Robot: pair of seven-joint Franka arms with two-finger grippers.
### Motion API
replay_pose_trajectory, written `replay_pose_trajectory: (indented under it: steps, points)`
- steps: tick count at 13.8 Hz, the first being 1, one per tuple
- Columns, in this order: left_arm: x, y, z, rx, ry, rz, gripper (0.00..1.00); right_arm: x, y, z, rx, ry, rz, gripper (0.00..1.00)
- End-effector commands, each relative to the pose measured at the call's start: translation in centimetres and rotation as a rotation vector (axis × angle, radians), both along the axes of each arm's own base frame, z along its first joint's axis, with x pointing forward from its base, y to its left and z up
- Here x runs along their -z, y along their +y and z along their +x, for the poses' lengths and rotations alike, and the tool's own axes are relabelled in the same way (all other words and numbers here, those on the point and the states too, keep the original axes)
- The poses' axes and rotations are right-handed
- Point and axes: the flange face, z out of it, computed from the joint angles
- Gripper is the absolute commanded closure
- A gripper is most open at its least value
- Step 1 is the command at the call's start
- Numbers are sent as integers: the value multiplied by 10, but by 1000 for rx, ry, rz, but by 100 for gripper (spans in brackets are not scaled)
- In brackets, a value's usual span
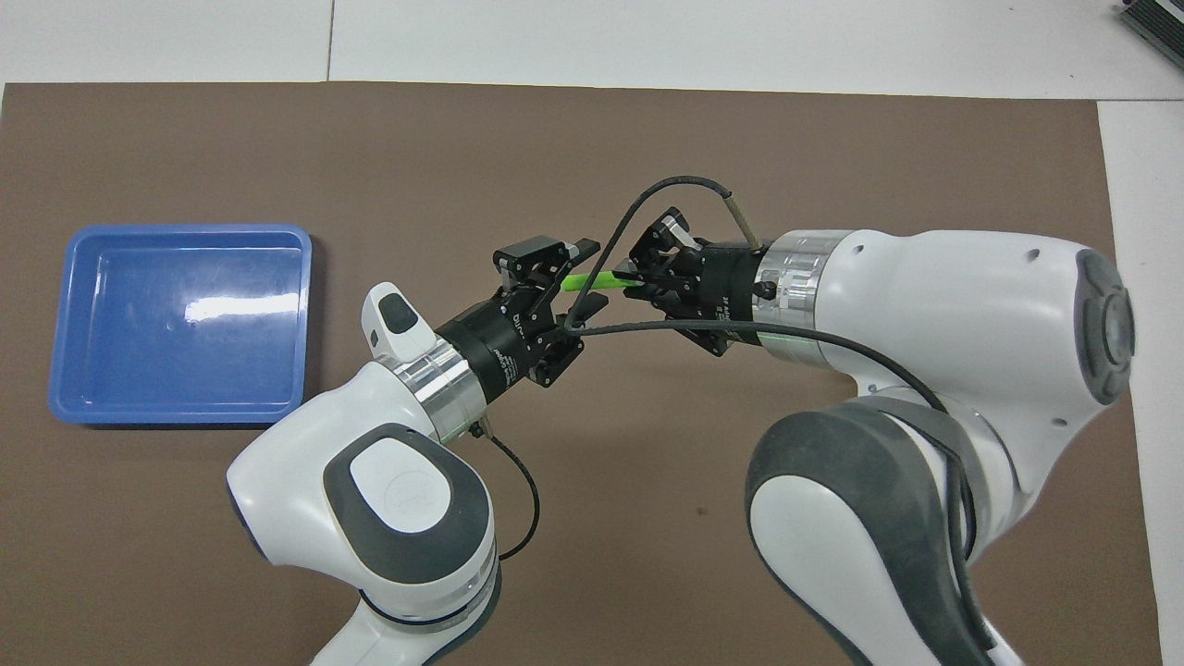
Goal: Right arm passes pens to left for tray arrangement
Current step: 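Close the left gripper on the green pen held by the right gripper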
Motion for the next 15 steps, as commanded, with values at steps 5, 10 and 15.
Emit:
replay_pose_trajectory:
  steps: [5, 10, 15]
  points:
    - [-7, 1, 0, -15, -15, 1, 46, -1, -4, -6, 21, 2, 20, 100]
    - [-12, 4, -4, -17, -19, -1, 58, -1, -5, -6, 22, 3, 20, 100]
    - [-10, 4, -7, -22, -18, 10, 99, -1, -6, -5, 22, 2, 19, 100]
